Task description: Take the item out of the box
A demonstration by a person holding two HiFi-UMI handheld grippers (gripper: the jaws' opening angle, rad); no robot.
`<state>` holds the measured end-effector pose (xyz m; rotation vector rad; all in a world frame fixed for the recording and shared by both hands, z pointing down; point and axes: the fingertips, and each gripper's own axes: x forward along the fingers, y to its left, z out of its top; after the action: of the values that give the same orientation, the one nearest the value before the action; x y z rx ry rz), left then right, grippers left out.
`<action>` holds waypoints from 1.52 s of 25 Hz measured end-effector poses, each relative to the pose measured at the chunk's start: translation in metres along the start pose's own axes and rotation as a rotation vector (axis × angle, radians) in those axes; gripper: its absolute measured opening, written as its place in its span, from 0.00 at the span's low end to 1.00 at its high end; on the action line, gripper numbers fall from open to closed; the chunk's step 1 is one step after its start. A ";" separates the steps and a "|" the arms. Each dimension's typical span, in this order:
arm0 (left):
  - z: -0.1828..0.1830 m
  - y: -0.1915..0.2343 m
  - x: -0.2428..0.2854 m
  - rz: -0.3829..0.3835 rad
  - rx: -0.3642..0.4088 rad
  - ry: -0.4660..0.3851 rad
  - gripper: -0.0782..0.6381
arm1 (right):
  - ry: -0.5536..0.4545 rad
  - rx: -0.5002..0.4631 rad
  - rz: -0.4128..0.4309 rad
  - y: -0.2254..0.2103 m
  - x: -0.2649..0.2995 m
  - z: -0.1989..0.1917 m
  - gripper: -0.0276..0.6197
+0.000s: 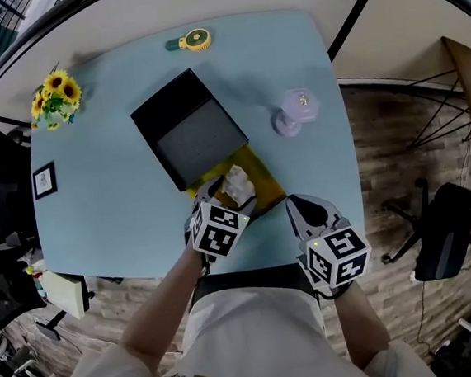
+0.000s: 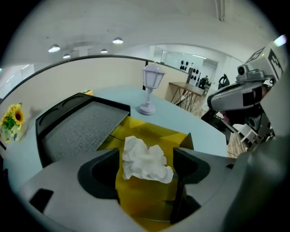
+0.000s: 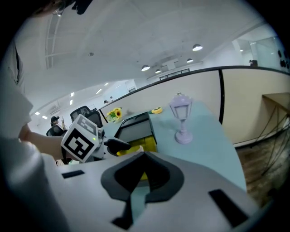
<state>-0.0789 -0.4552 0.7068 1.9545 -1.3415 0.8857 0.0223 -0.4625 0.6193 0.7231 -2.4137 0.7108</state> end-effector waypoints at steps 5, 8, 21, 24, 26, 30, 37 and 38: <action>-0.011 -0.001 0.017 0.007 0.022 0.044 0.64 | 0.000 0.005 -0.026 -0.013 0.002 -0.008 0.05; -0.012 -0.003 0.027 0.013 0.049 0.065 0.63 | -0.008 0.003 -0.038 -0.018 0.002 -0.010 0.05; -0.004 -0.017 -0.003 -0.031 0.088 0.050 0.37 | -0.091 -0.042 -0.018 0.013 -0.019 0.022 0.05; 0.007 -0.016 -0.030 -0.015 0.119 0.019 0.36 | -0.123 -0.087 -0.002 0.030 -0.031 0.045 0.05; 0.017 -0.012 -0.052 0.003 0.127 -0.024 0.36 | -0.148 -0.105 -0.001 0.040 -0.041 0.061 0.05; 0.036 0.000 -0.101 0.046 0.134 -0.113 0.36 | -0.199 -0.135 0.000 0.059 -0.064 0.093 0.05; 0.074 0.023 -0.205 0.137 0.122 -0.296 0.36 | -0.300 -0.213 0.005 0.103 -0.110 0.145 0.05; 0.081 0.026 -0.220 0.149 0.123 -0.325 0.36 | -0.318 -0.217 0.006 0.109 -0.116 0.152 0.05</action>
<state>-0.1469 -0.4066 0.4864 2.1857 -1.6704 0.7553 -0.0087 -0.4371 0.4028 0.7876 -2.7249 0.3468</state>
